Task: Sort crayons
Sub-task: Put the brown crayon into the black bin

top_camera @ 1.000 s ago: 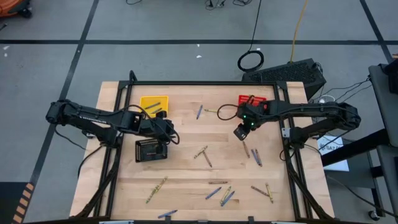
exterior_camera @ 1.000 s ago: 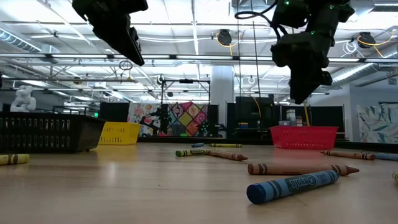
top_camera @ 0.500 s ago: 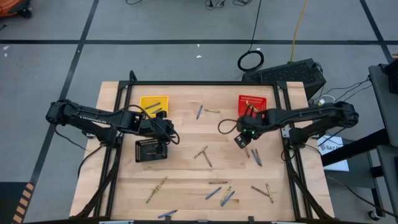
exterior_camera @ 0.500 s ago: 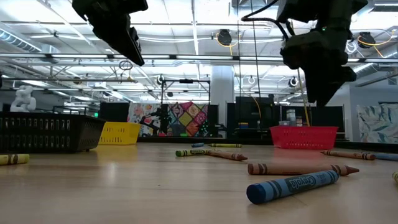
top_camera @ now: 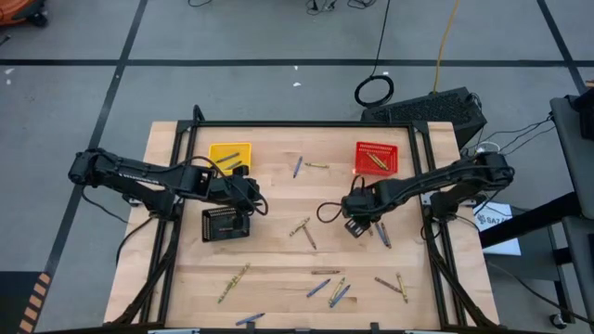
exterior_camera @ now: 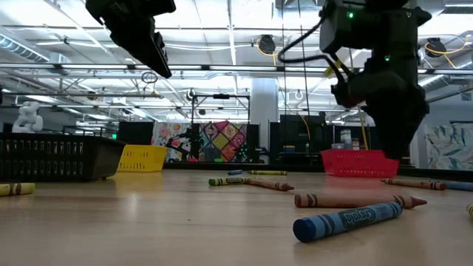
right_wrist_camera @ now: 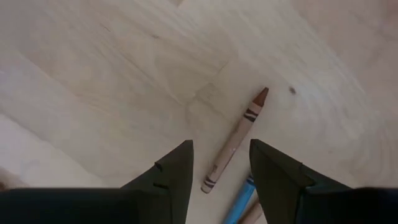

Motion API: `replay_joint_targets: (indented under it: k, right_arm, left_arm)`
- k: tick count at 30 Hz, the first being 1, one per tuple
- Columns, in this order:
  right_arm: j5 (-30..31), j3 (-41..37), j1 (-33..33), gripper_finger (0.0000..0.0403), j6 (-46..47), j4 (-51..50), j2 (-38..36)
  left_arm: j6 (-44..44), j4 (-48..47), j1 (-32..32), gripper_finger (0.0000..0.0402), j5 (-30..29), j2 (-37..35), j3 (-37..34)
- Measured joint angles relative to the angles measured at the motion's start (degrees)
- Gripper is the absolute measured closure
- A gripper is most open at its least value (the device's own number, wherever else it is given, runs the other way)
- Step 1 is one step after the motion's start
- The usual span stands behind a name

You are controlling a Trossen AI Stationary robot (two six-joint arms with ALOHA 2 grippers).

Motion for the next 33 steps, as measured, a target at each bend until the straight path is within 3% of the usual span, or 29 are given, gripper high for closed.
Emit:
replay_joint_targets:
  k: [10,25,29,33]
  right_arm:
    - [0.3,-1.7,0.6,0.0261,1.2,1.2,1.2]
    - [0.2,-9.1,1.3,0.0263,3.1,12.8,1.0]
    - [0.3,-10.5,1.3,0.0285,2.8,14.2,1.0]
    - [0.4,-10.8,1.3,0.0336,1.3,14.6,1.0]
  left_arm:
    - [0.0,0.0,0.0,0.0329,0.0,0.0,0.0]
    - [0.0,0.0,0.0,0.0329,0.0,0.0,0.0]
    - [0.0,0.0,0.0,0.0329,0.0,0.0,0.0]
    - [0.0,0.0,0.0,0.0329,0.0,0.0,0.0]
